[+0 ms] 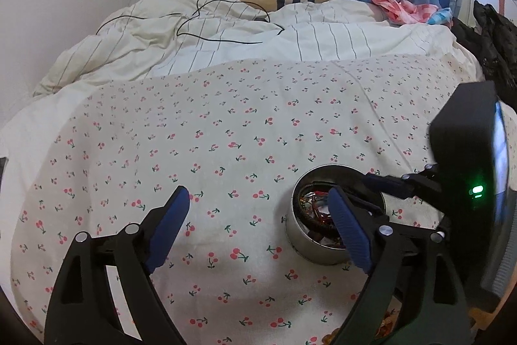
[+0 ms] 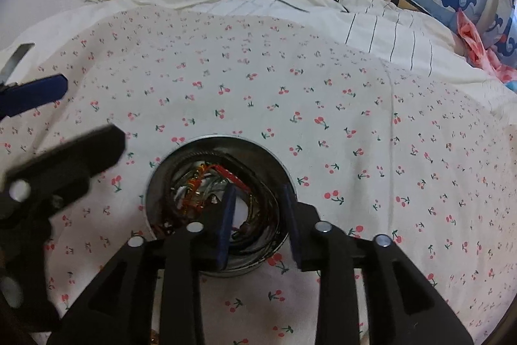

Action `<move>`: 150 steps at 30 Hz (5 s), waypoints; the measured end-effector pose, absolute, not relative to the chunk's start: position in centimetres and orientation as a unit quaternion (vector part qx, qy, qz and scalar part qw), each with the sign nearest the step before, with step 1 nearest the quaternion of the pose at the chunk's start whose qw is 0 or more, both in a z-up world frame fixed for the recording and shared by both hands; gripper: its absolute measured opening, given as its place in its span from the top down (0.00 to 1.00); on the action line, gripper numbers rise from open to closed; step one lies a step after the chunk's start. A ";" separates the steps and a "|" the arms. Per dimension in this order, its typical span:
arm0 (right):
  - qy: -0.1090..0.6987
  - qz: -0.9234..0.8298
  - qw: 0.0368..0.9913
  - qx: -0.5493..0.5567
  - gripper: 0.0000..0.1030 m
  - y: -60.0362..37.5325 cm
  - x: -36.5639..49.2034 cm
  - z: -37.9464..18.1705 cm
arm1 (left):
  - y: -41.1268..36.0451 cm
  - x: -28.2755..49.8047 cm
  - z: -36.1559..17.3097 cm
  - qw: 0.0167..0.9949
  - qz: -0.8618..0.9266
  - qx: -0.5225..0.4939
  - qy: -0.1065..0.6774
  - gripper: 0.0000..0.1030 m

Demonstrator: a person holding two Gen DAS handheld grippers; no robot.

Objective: Organize jewelry
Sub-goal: 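Move both open tools back to the remaining bracelets on the sheet, then grasp the white bead bracelet with the left tool while the right tool grasps the pale pearl bracelet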

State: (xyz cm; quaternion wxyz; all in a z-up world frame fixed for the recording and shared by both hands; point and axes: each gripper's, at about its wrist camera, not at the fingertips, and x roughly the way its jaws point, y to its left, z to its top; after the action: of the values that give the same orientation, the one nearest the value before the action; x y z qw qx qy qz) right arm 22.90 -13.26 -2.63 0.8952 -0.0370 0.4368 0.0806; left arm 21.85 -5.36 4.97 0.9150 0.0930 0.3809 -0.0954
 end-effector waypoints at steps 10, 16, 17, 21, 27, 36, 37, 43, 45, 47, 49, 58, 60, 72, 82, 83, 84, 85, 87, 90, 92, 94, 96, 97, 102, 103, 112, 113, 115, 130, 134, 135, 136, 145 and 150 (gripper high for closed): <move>0.389 0.077 0.918 0.001 0.40 -16.1 18.0 0.3 | -4.5 21.3 4.9 0.909 -0.114 0.059 0.396 0.16; 0.439 0.129 0.889 0.013 0.51 -16.6 12.0 -2.2 | -4.1 20.2 3.3 0.886 -0.141 0.053 0.439 0.16; 0.445 0.141 0.884 0.010 0.52 -16.4 10.8 -2.8 | -4.0 19.6 2.7 0.880 -0.146 0.058 0.448 0.16; 0.466 0.163 0.870 -0.006 0.65 -15.3 7.4 -4.2 | -3.8 17.3 0.6 0.857 -0.166 0.078 0.482 0.16; 0.468 0.179 0.865 -0.018 0.66 -13.7 5.0 -4.8 | -2.1 13.7 -0.6 0.835 -0.208 0.067 0.504 0.16; 0.463 0.117 0.877 0.047 0.66 -17.6 6.6 -4.6 | -4.0 9.3 -2.7 0.791 -0.285 0.115 0.528 0.16; 0.462 0.118 0.878 0.044 0.66 -17.5 6.9 -4.6 | -4.3 9.1 -3.0 0.788 -0.287 0.119 0.531 0.16; 0.468 0.115 0.876 -0.038 0.65 -14.9 9.3 -5.7 | -4.3 9.2 -3.9 0.784 -0.281 0.101 0.544 0.39; 0.471 0.081 0.875 -0.076 0.66 -14.6 9.7 -6.2 | -4.2 9.4 -4.2 0.789 -0.262 0.120 0.542 0.56; 0.472 0.052 0.877 -0.074 0.66 -15.5 9.8 -6.1 | -3.3 10.1 -4.0 0.802 -0.229 0.124 0.538 0.61; 0.469 0.020 0.880 -0.081 0.65 -16.6 9.5 -5.9 | -2.0 10.7 -3.8 0.817 -0.189 0.130 0.530 0.63; 0.482 0.057 0.874 -0.019 0.64 -18.4 9.5 -5.8 | -0.4 11.2 -4.0 0.818 -0.170 0.124 0.535 0.65; 0.486 0.051 0.872 -0.039 0.64 -17.6 9.7 -6.0 | -0.5 11.3 -4.0 0.818 -0.170 0.125 0.535 0.66; 0.479 0.028 0.877 -0.017 0.61 -18.8 9.5 -5.8 | 1.3 12.9 -4.1 0.832 -0.099 0.119 0.533 0.69; 0.489 0.005 0.872 0.029 0.89 -21.6 9.6 -5.8 | 1.9 13.6 -3.3 0.842 -0.071 0.104 0.525 0.77; 0.490 0.010 0.870 0.048 0.89 -22.2 9.5 -5.7 | 2.2 13.6 -3.3 0.842 -0.069 0.101 0.525 0.77; 0.490 0.013 0.870 0.059 0.89 -22.4 9.4 -5.7 | 2.3 13.6 -3.3 0.841 -0.069 0.098 0.527 0.77; 0.490 0.017 0.868 0.073 0.89 -22.8 9.4 -5.7 | 2.2 13.6 -3.4 0.841 -0.069 0.100 0.527 0.77; 0.495 0.033 0.861 0.108 0.89 -23.5 9.3 -5.9 | 1.9 13.6 -3.6 0.839 -0.076 0.105 0.529 0.76; 0.502 0.040 0.858 0.104 0.87 -23.1 9.3 -6.0 | 1.2 13.4 -3.9 0.835 -0.081 0.123 0.530 0.76; 0.502 0.041 0.861 0.076 0.81 -22.3 9.6 -6.0 | 1.0 13.3 -3.8 0.835 -0.082 0.124 0.530 0.76; 0.501 0.039 0.863 0.059 0.82 -21.9 9.5 -6.0 | 1.2 13.5 -3.7 0.836 -0.083 0.117 0.530 0.77; 0.498 0.035 0.865 0.058 0.90 -21.9 9.4 -6.0 | 1.4 13.5 -3.4 0.840 -0.081 0.111 0.525 0.78; 0.494 0.036 0.866 0.068 0.92 -22.2 9.2 -5.8 | 1.5 13.6 -3.2 0.844 -0.078 0.109 0.519 0.79; 0.466 0.051 0.876 0.109 0.92 -23.2 8.8 -4.7 | 2.2 14.0 -2.1 0.857 -0.077 0.092 0.501 0.79; 0.469 0.051 0.875 0.106 0.92 -23.1 8.9 -4.8 | 2.1 14.1 -2.4 0.853 -0.082 0.090 0.508 0.79; 0.499 0.039 0.866 0.006 0.59 -20.2 9.5 -6.5 | 1.2 14.0 -3.8 0.836 -0.094 0.118 0.527 0.74; 0.498 0.042 0.866 0.006 0.68 -20.1 9.5 -6.4 | 1.3 14.0 -3.6 0.837 -0.096 0.115 0.526 0.77; 0.497 0.038 0.867 0.023 0.87 -20.8 9.5 -6.2 | 2.0 14.0 -3.1 0.846 -0.085 0.107 0.515 0.82; 0.500 0.040 0.864 0.042 0.90 -21.2 9.6 -6.4 | 1.7 14.6 -3.8 0.838 -0.097 0.110 0.526 0.87; 0.485 0.040 0.871 0.067 0.92 -21.8 9.3 -5.6 | 1.0 14.4 -2.9 0.851 -0.106 0.117 0.501 0.94; 0.480 0.040 0.873 0.068 0.92 -21.8 9.2 -5.4 | 0.9 14.3 -2.3 0.856 -0.111 0.108 0.493 0.94; 0.475 0.040 0.876 0.071 0.92 -21.9 9.1 -5.2 | 0.8 14.5 -1.6 0.863 -0.115 0.096 0.482 0.94; 0.431 0.054 0.897 0.086 0.92 -22.1 9.1 -3.3 | -1.4 17.2 -0.4 0.875 -0.148 0.088 0.453 0.94; 0.484 0.051 0.870 0.077 0.79 -21.7 10.5 -5.6 | -2.1 18.4 -2.3 0.857 -0.131 0.120 0.484 0.93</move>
State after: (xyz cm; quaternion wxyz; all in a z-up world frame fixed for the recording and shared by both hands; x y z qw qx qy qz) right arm 10.52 -21.72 -5.64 0.8704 0.0766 0.4838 0.0505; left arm 18.35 -2.14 -2.31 0.8566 0.1199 0.4843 -0.1313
